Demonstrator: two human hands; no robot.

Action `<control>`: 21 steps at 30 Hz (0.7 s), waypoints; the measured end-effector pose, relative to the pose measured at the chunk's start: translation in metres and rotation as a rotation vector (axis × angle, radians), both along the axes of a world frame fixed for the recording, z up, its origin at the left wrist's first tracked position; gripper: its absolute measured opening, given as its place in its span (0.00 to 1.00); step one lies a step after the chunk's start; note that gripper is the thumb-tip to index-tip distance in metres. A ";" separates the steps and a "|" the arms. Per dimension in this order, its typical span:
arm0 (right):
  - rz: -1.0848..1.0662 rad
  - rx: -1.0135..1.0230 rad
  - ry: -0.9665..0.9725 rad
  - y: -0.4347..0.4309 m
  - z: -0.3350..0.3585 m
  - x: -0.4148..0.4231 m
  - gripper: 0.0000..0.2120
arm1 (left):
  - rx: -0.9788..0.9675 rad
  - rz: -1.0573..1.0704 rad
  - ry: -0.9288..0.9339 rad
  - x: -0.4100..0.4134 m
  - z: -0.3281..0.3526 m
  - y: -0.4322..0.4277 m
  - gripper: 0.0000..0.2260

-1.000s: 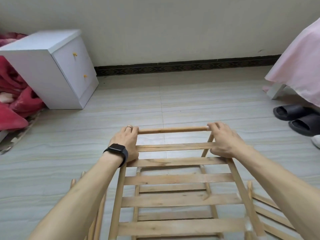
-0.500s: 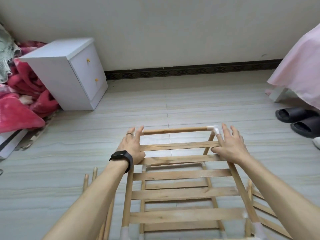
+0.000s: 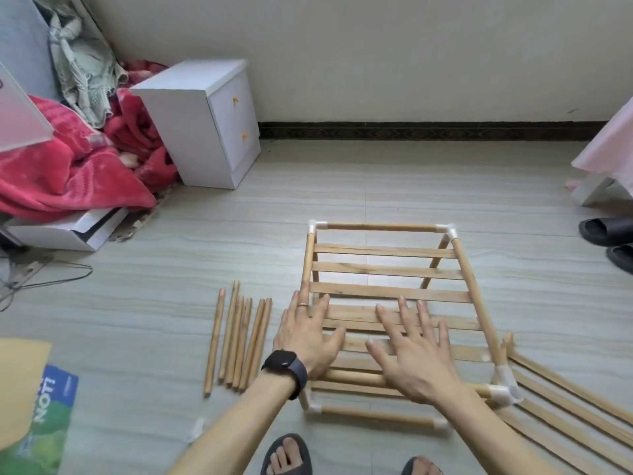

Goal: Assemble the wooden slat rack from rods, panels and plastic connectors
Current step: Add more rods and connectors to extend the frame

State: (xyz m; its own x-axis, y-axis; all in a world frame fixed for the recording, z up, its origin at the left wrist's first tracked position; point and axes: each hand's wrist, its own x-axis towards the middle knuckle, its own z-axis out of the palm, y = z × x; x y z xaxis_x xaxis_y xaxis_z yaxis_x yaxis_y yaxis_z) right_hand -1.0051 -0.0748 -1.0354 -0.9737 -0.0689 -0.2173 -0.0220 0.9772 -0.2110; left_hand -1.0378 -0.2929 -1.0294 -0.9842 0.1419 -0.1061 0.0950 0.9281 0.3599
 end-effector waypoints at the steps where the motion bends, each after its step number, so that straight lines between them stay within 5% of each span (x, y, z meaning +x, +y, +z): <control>1: -0.001 0.000 -0.013 0.001 -0.002 -0.003 0.36 | -0.021 0.006 0.006 -0.003 -0.001 0.001 0.33; 8: -0.032 0.017 -0.050 -0.005 0.008 -0.003 0.37 | 0.031 0.000 -0.026 -0.008 0.004 0.001 0.33; 15: -0.019 0.043 -0.052 -0.012 0.021 -0.004 0.39 | 0.750 0.284 -0.040 -0.007 0.002 -0.026 0.31; 21: 0.151 0.006 0.024 -0.062 0.037 -0.033 0.39 | 0.492 0.473 -0.238 -0.016 -0.037 -0.098 0.31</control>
